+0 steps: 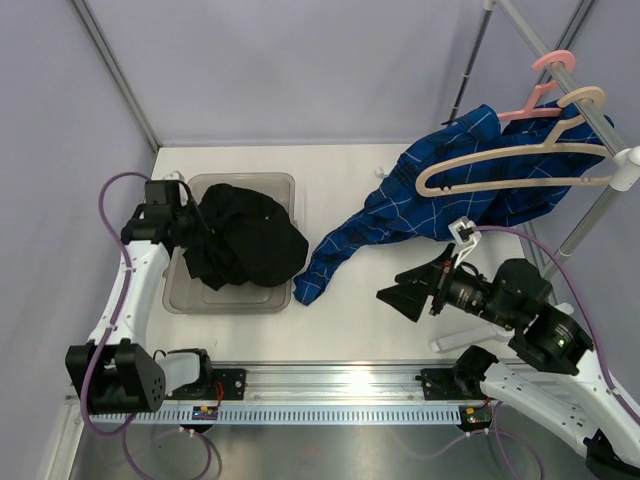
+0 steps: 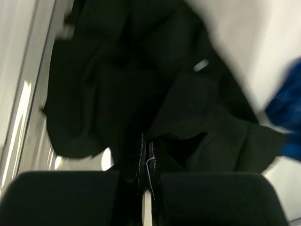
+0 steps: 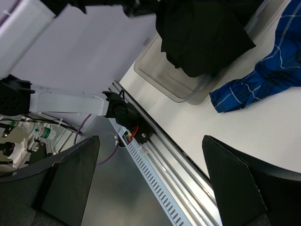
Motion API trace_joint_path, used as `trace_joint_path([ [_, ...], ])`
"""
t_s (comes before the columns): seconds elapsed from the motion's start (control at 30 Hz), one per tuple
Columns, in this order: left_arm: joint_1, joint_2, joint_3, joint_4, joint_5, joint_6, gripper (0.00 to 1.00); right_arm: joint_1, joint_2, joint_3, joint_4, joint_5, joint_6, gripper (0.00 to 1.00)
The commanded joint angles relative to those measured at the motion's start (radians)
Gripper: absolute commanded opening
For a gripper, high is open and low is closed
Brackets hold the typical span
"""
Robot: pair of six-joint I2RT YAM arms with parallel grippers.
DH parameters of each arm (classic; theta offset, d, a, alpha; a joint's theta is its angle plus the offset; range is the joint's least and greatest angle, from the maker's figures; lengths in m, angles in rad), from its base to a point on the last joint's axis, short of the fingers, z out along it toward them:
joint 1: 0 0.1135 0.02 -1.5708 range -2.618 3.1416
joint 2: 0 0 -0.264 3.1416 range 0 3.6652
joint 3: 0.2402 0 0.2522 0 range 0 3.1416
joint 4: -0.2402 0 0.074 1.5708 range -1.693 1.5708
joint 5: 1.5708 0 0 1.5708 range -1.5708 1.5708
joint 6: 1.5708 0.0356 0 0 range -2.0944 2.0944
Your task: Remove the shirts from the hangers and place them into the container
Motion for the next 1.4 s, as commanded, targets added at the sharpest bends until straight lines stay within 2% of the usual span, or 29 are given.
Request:
trace_joint_path([
  [0.0, -0.023, -0.002, -0.034, -0.061, -0.073, 0.037, 0.0, 0.007, -0.053, 0.031, 0.01, 0.01, 0.035, 0.99],
  [0.17, -0.034, 0.059, -0.058, -0.085, -0.24, 0.044, 0.0, 0.007, -0.113, -0.004, 0.015, 0.028, 0.067, 0.99],
  [0.37, -0.11, 0.254, 0.029, -0.158, -0.439, 0.045, 0.0, 0.007, -0.16, -0.012, -0.013, 0.048, 0.075, 1.0],
  [0.43, -0.12, 0.273, 0.038, -0.155, -0.473, 0.044, 0.0, 0.007, -0.166, -0.001, -0.037, 0.048, 0.069, 0.99],
  [0.83, -0.124, 0.431, 0.064, -0.153, -0.519, 0.093, 0.0, 0.007, -0.2, -0.004, -0.091, 0.079, 0.055, 0.99],
  [0.87, -0.124, 0.435, 0.064, -0.152, -0.499, 0.094, 0.03, 0.007, -0.2, -0.009, -0.088, 0.077, 0.057, 0.99],
  [0.9, -0.12, 0.435, 0.07, -0.144, -0.475, 0.094, 0.11, 0.007, -0.2, -0.01, -0.084, 0.076, 0.058, 0.99],
  [1.0, -0.12, 0.348, 0.09, -0.13, -0.467, 0.071, 0.25, 0.007, -0.191, -0.016, -0.077, 0.067, 0.061, 0.99],
  [1.03, -0.118, 0.272, 0.101, -0.13, -0.493, 0.062, 0.35, 0.007, -0.188, -0.013, -0.083, 0.064, 0.058, 0.99],
  [1.1, -0.121, 0.183, 0.136, -0.141, -0.524, 0.039, 0.47, 0.007, -0.183, -0.012, -0.09, 0.067, 0.055, 0.99],
  [1.13, -0.121, 0.135, 0.149, -0.142, -0.565, 0.03, 0.56, 0.009, -0.183, -0.012, -0.096, 0.073, 0.052, 0.99],
  [1.27, -0.132, -0.159, 0.184, -0.118, -0.593, 0.022, 0.62, 0.007, -0.179, -0.02, -0.102, 0.087, 0.043, 0.99],
  [1.3, -0.141, -0.21, 0.175, -0.052, -0.57, 0.04, 0.64, 0.007, -0.173, -0.021, -0.103, 0.088, 0.043, 0.99],
  [1.37, -0.141, -0.308, 0.094, 0.079, -0.327, 0.082, 0.64, 0.007, -0.168, -0.03, -0.097, 0.082, 0.043, 0.99],
])
